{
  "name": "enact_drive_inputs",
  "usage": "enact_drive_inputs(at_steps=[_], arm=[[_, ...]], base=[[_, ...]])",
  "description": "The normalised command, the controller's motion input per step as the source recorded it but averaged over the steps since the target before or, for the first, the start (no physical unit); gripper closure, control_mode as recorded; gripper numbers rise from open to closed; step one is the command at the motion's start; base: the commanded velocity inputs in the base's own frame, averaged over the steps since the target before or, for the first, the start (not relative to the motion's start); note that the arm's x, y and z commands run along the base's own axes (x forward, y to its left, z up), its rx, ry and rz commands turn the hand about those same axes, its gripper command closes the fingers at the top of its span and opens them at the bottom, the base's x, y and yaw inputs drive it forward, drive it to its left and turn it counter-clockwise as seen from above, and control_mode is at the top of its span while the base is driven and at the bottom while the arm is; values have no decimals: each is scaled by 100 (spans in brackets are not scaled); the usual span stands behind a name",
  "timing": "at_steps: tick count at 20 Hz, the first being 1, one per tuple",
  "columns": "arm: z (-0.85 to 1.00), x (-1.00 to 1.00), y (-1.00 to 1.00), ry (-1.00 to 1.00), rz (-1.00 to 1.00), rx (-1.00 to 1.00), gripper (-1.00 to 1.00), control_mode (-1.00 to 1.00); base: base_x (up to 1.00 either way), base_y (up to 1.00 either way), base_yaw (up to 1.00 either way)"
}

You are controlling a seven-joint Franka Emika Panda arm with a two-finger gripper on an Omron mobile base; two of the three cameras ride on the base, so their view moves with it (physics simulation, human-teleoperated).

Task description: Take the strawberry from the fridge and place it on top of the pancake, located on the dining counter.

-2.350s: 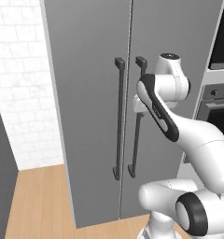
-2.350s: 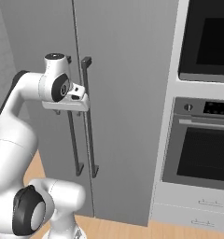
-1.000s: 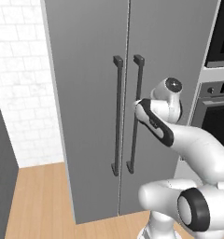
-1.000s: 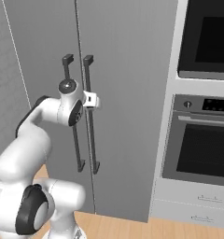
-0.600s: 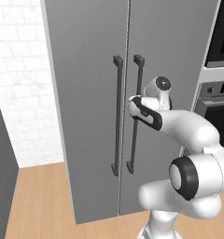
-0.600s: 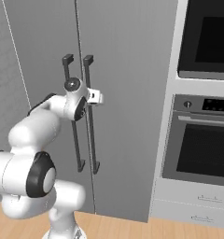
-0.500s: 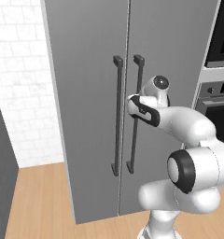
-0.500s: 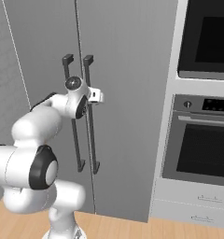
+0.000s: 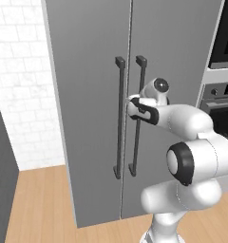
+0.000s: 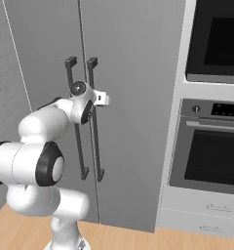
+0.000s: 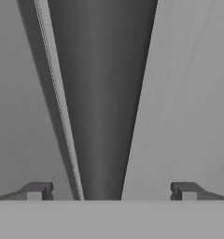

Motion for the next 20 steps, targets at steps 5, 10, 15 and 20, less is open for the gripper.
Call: enact_drive_inputs(at_steps=[5,10,15,20], arm=[[-6,41,0,-3,0,1,-100,-100],[-1,16,-1,0,0,0,100,-100],[-2,-54,-34,0,0,5,100,-100],[-4,-100,-70,2,0,7,100,-100]], base=[[0,0,0],[0,0,0],[0,0,0],[0,0,0]])
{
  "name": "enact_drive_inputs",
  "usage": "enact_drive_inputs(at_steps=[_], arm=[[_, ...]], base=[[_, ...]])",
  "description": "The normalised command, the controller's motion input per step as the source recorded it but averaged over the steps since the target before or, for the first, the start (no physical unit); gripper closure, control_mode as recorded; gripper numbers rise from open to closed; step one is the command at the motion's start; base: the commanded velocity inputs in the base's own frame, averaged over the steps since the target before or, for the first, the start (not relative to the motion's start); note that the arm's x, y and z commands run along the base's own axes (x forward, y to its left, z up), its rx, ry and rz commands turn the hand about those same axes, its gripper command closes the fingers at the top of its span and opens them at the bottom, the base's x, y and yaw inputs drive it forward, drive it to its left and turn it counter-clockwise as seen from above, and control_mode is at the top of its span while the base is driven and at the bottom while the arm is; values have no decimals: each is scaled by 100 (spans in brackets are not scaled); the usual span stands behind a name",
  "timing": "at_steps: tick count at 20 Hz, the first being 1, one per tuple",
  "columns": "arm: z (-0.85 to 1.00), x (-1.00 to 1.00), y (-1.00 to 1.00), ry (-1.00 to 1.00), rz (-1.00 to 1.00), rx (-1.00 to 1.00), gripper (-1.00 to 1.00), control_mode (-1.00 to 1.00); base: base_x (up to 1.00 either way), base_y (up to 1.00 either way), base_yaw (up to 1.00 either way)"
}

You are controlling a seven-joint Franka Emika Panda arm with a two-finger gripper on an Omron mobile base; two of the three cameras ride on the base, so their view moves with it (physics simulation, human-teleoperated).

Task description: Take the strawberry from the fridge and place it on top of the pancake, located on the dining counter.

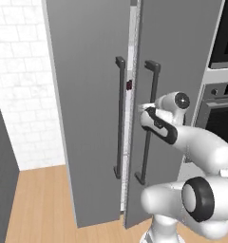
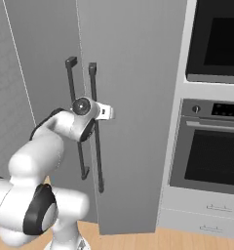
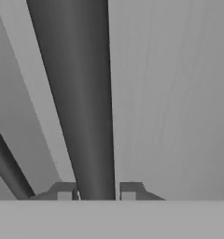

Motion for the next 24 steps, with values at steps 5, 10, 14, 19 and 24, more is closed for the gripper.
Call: enact_drive_inputs(at_steps=[5,10,14,19,24], arm=[[0,-100,-99,12,1,9,100,-100],[-3,-99,-100,12,5,12,100,-100],[-6,-61,-100,5,15,10,100,-100],[-16,-45,-100,0,16,4,100,-100],[-3,-31,-65,-1,6,3,-100,-100]], base=[[0,0,0],[0,0,0],[0,0,0],[0,0,0],[0,0,0]])
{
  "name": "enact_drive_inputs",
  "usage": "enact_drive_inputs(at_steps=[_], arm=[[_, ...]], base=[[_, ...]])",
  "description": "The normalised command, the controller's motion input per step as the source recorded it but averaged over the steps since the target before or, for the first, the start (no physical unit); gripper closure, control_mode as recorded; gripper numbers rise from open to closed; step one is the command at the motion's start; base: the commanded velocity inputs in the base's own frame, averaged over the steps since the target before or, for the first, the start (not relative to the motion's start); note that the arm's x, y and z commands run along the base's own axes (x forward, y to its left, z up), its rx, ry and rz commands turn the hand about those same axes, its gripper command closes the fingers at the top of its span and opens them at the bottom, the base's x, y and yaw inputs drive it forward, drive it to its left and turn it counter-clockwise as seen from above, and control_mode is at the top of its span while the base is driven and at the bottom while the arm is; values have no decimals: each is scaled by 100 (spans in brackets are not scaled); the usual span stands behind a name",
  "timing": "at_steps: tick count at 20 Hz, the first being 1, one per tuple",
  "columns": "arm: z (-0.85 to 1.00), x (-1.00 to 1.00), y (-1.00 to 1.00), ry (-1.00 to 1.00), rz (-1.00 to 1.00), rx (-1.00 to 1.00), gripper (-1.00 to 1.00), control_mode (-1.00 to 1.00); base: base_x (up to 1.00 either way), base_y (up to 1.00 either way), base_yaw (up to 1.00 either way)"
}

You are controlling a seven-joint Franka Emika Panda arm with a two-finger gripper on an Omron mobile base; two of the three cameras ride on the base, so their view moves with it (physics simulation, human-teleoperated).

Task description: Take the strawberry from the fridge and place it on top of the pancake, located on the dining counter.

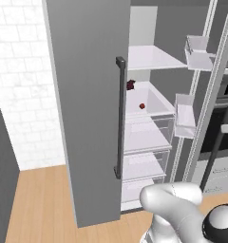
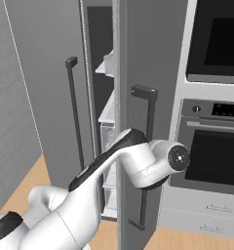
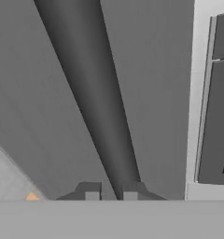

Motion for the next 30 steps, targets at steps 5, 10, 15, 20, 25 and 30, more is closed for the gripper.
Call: enact_drive_inputs(at_steps=[5,10,15,20,25,30], arm=[[1,-20,-16,0,2,0,-100,-100],[38,-83,-45,0,0,0,-100,-100],[46,-100,-9,0,-1,-1,-100,-100],[46,-64,86,25,-12,-40,-100,-100],[36,-13,100,29,-10,-63,-100,-100],[-7,4,100,29,-13,-54,-100,-100]], base=[[0,0,0],[0,0,0],[0,0,0],[0,0,0],[0,0,0],[0,0,0]])
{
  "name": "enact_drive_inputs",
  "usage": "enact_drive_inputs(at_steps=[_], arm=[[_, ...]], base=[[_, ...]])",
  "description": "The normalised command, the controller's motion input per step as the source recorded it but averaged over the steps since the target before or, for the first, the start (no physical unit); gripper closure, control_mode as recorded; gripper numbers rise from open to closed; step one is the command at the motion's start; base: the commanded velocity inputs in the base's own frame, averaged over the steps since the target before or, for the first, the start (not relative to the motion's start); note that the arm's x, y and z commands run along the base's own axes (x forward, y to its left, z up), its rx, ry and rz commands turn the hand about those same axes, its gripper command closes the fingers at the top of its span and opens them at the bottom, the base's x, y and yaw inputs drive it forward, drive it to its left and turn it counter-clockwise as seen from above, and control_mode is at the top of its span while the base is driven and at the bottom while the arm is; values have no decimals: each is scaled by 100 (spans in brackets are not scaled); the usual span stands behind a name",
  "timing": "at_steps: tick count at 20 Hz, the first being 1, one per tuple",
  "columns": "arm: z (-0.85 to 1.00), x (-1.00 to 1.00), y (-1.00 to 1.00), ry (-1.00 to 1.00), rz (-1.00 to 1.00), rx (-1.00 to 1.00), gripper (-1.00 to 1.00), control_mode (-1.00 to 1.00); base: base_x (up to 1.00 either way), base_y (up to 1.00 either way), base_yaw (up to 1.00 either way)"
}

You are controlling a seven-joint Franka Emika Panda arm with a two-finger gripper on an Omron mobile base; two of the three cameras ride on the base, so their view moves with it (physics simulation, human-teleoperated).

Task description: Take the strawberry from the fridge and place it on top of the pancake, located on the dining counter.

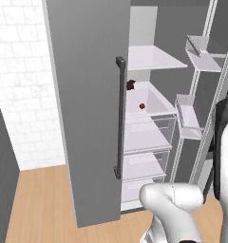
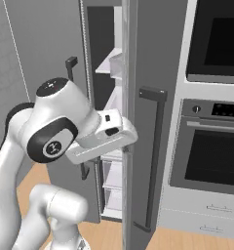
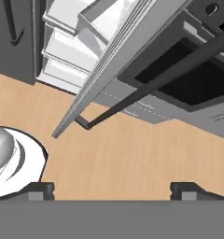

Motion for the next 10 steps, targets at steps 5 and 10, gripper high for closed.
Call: enact_drive_inputs(at_steps=[5,10], arm=[[-8,36,100,18,-12,-37,-100,-100],[-16,37,58,25,-3,-25,-100,-100]], base=[[0,0,0],[0,0,0]])
